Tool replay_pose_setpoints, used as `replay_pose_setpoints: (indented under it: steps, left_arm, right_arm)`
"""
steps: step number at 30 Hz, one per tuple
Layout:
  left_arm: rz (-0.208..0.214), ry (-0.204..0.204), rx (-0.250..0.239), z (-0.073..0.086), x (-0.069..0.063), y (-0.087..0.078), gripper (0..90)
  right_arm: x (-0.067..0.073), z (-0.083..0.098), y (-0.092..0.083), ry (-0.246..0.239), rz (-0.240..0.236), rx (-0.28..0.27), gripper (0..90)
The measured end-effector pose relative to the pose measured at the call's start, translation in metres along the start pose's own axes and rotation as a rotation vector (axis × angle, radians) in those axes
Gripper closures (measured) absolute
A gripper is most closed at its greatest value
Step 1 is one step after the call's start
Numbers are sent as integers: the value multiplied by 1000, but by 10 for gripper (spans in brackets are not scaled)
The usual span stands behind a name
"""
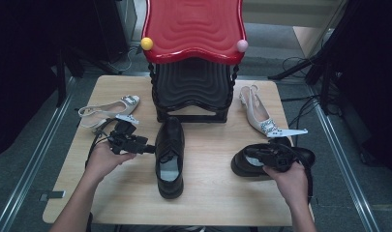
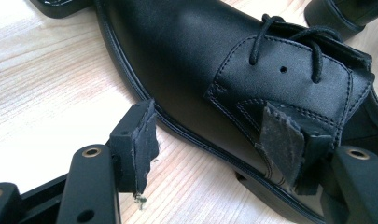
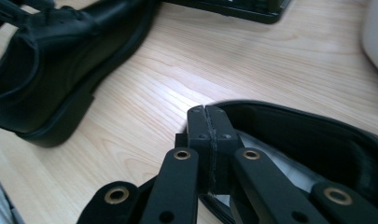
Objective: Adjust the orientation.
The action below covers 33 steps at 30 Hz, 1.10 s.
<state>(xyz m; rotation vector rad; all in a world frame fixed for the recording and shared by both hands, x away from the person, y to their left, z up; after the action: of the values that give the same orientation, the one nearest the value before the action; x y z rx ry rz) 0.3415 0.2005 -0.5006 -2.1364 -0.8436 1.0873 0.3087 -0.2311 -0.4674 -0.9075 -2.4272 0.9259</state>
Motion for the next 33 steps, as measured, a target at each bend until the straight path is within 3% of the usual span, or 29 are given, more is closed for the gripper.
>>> replay_pose_setpoints:
  steps: [3, 10, 19, 33]
  left_arm:
    - [-4, 4, -4, 0, 0, 0, 366]
    - [-7, 7, -6, 0, 0, 0, 366]
    - [-8, 4, -6, -1, 1, 1, 366]
    - [-9, 6, -11, -1, 0, 0, 366]
  right_arm:
    - [-4, 5, 4, 12, 11, 24, 900]
    - [-5, 13, 26, 7, -11, 87, 900]
    - [1, 13, 32, 11, -44, 95, 900]
    - [31, 6, 45, -44, -111, 99, 900]
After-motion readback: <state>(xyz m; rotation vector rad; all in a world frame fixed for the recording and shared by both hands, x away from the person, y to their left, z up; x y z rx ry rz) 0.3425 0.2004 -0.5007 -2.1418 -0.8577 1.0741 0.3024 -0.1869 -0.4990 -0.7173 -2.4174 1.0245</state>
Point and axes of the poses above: each handheld gripper's, and its own axes: y roughly forward along the jaws, z roughly out of its underside, x roughly to its left, the point moved 3 cm from there along y, roughly forward along the jaws, and after that the axes turned 13 degrees about -y, right-handed, at the moved point
